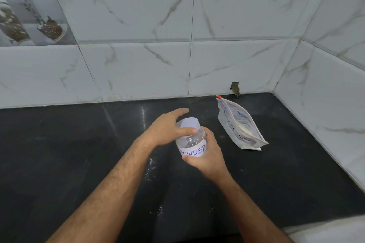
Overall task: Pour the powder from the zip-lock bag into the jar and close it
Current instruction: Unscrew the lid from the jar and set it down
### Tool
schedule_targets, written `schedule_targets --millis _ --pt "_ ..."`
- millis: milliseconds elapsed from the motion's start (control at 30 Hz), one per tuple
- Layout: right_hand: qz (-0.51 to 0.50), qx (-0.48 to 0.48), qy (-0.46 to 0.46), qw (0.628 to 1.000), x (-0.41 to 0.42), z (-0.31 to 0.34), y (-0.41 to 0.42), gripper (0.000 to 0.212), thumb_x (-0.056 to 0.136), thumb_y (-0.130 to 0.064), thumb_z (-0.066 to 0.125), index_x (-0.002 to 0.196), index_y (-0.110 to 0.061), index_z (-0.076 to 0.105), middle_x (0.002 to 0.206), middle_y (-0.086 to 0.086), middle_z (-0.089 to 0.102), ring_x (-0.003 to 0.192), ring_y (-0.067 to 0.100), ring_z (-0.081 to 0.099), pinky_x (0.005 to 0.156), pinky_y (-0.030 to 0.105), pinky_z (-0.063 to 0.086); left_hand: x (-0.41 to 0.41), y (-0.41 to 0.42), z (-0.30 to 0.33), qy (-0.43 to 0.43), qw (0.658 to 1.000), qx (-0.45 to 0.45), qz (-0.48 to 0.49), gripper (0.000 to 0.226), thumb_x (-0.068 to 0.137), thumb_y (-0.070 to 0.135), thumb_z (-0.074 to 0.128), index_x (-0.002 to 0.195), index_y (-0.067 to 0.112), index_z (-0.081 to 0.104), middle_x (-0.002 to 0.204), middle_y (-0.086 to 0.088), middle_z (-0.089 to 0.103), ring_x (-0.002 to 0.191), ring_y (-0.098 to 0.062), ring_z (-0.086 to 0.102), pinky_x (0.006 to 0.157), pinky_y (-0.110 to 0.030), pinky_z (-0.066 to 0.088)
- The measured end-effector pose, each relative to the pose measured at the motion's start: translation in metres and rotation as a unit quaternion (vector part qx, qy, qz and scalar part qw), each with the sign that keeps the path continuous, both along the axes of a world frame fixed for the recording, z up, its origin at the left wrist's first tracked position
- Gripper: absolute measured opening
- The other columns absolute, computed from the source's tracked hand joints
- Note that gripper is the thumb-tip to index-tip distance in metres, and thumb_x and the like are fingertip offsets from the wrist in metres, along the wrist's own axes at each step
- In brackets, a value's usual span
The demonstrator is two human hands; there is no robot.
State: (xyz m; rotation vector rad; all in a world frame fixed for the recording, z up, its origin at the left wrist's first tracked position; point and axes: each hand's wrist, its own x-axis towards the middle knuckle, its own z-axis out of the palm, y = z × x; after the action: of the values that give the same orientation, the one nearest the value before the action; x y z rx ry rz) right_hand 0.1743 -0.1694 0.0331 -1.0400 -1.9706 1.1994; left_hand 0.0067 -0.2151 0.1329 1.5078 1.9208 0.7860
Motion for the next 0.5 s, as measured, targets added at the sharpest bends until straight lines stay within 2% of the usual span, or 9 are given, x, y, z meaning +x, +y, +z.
schedule_targets --millis 100,167,267,333,400,467,500 --pt "0.011 0.006 0.004 1.0 -0.004 -0.001 -0.008 0.096 0.058 -0.031 0.093 0.136 -0.041 0.039 0.127 -0.017 0.055 0.114 0.005 0.059 0.093 0.021 0.053 0.01 0.004 0.003 -0.001 1.0 0.018 -0.014 0.066 0.084 0.048 0.071 0.143 0.028 0.049 0.145 0.009 0.053 0.131 -0.012 0.051 0.11 -0.036 0.043" --pt "0.017 0.007 0.006 1.0 -0.004 0.0 -0.011 0.094 0.057 -0.031 0.093 0.132 -0.048 0.038 0.125 -0.019 0.056 0.113 0.002 0.059 0.092 0.02 0.054 0.014 0.006 0.004 0.013 0.999 0.024 -0.017 0.054 0.088 0.05 0.065 0.137 0.029 0.056 0.14 0.01 0.058 0.126 -0.01 0.054 0.107 -0.033 0.044" --pt "0.013 0.017 0.008 1.0 -0.002 0.002 -0.008 0.093 0.057 -0.03 0.094 0.126 -0.055 0.037 0.123 -0.023 0.056 0.112 -0.003 0.059 0.087 0.016 0.054 0.012 0.006 0.003 0.02 0.999 0.024 -0.016 0.041 0.093 0.052 0.056 0.126 0.031 0.066 0.128 0.014 0.066 0.116 -0.008 0.061 0.093 -0.021 0.046" --pt "0.01 0.014 0.006 1.0 0.0 0.002 -0.005 0.095 0.056 -0.033 0.094 0.131 -0.05 0.038 0.126 -0.02 0.056 0.114 0.002 0.06 0.09 0.02 0.055 0.009 0.004 0.004 0.024 0.999 0.003 -0.024 0.047 0.092 0.055 0.055 0.132 0.032 0.06 0.132 0.013 0.063 0.116 -0.009 0.06 0.09 -0.02 0.047" --pt "0.01 0.004 0.005 1.0 0.002 0.001 -0.002 0.097 0.057 -0.034 0.093 0.136 -0.044 0.038 0.128 -0.018 0.056 0.115 0.006 0.06 0.092 0.022 0.056 0.002 0.003 0.004 0.036 0.998 -0.036 -0.041 0.065 0.086 0.058 0.063 0.143 0.031 0.049 0.141 0.011 0.055 0.122 -0.011 0.056 0.098 -0.026 0.047" --pt "0.016 -0.004 0.002 1.0 0.003 0.002 -0.001 0.096 0.058 -0.032 0.093 0.135 -0.046 0.037 0.128 -0.018 0.056 0.114 0.006 0.061 0.089 0.018 0.055 -0.005 0.003 0.004 0.06 0.993 -0.08 -0.063 0.082 0.076 0.061 0.071 0.146 0.031 0.043 0.144 0.011 0.051 0.125 -0.013 0.054 0.102 -0.032 0.048" --pt "0.019 -0.005 0.002 1.0 0.003 0.002 -0.001 0.095 0.059 -0.031 0.092 0.133 -0.048 0.037 0.127 -0.019 0.056 0.113 0.006 0.061 0.087 0.017 0.055 -0.008 0.004 0.005 0.073 0.99 -0.096 -0.073 0.084 0.07 0.063 0.073 0.143 0.032 0.045 0.142 0.011 0.053 0.121 -0.013 0.056 0.099 -0.033 0.05"
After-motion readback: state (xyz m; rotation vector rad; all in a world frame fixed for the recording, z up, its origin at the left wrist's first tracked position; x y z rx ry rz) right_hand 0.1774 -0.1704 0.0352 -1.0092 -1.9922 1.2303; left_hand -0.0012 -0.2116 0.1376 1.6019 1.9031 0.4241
